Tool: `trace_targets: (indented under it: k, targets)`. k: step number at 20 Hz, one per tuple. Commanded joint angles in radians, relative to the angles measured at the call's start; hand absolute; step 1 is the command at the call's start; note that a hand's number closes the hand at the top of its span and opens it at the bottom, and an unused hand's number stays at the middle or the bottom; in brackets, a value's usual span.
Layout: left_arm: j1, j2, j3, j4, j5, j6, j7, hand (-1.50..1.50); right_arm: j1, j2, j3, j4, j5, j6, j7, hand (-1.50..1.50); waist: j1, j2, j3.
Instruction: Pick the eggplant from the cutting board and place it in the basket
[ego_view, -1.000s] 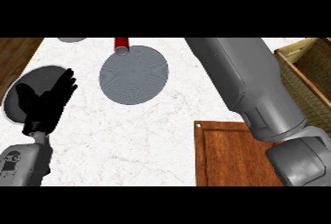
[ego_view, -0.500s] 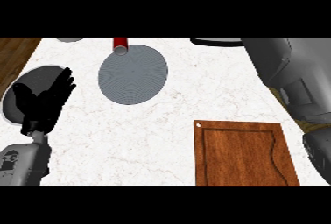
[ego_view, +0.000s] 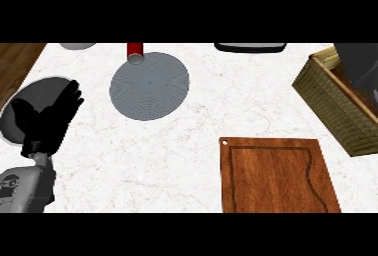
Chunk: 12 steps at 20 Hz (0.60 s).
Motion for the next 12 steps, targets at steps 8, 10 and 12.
trace_targets:
  k: [8, 10, 12]
  targets:
    - [-0.003, -0.005, 0.013, -0.031, 0.009, 0.012, 0.051, 0.00, 0.169, -0.031, -0.040, -0.052, -0.016, -0.052, 0.042, 1.50, -0.022, -0.009, 0.001]
    - [0.001, -0.028, -0.012, -0.019, -0.026, 0.031, 0.013, 0.00, 0.192, -0.082, -0.072, -0.075, -0.045, -0.073, -0.010, 1.50, -0.022, -0.008, 0.001]
    - [0.056, -0.014, 0.003, -0.067, -0.002, 0.011, 0.034, 0.00, 0.273, -0.088, -0.086, -0.124, -0.075, -0.087, -0.063, 1.50, -0.028, -0.015, 0.002]
